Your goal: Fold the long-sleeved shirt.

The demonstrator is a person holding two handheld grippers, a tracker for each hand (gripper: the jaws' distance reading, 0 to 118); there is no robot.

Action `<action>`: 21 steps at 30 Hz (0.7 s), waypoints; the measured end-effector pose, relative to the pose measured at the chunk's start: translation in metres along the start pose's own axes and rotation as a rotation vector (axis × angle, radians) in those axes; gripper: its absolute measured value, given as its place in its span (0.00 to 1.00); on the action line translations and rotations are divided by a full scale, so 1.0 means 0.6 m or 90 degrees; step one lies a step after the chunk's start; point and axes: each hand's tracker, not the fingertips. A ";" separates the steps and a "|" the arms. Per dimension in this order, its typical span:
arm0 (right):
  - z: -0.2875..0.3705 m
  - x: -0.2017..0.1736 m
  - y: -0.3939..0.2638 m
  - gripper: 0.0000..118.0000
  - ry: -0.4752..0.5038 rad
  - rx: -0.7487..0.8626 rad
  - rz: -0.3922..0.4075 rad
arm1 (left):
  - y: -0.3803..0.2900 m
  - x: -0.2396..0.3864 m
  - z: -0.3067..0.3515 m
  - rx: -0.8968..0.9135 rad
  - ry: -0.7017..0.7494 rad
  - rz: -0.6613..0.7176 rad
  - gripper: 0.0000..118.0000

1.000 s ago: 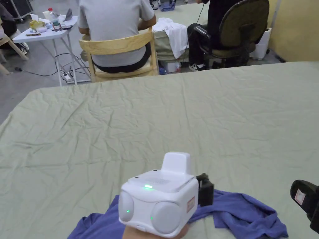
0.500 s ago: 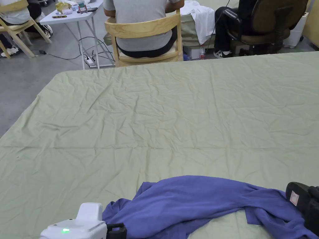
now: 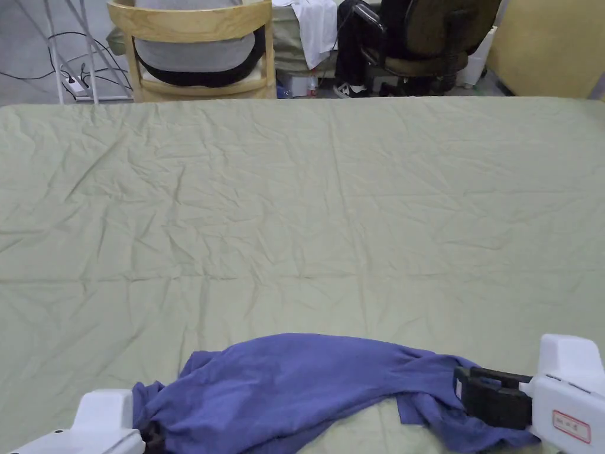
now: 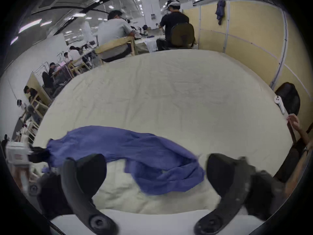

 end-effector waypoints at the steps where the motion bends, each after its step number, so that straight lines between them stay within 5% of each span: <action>1: -0.015 0.009 -0.003 0.99 -0.025 -0.010 0.023 | 0.000 -0.003 0.009 0.006 -0.002 0.002 0.16; 5: -0.094 0.020 -0.017 0.96 -0.071 -0.103 0.053 | 0.008 0.003 0.040 0.021 -0.023 0.033 0.16; 9: -0.146 0.018 -0.038 0.36 -0.082 -0.179 0.063 | 0.018 0.017 0.070 0.038 -0.030 0.053 0.15; 11: -0.117 0.011 -0.039 0.21 -0.109 -0.139 0.068 | 0.026 0.016 0.087 0.051 -0.041 0.067 0.15; 12: -0.096 0.008 -0.037 0.04 -0.074 -0.110 0.054 | 0.028 0.020 0.099 0.061 -0.044 0.074 0.15; 21: 0.190 -0.034 -0.023 0.02 0.012 0.189 0.031 | 0.039 0.038 0.229 0.163 -0.077 0.100 0.14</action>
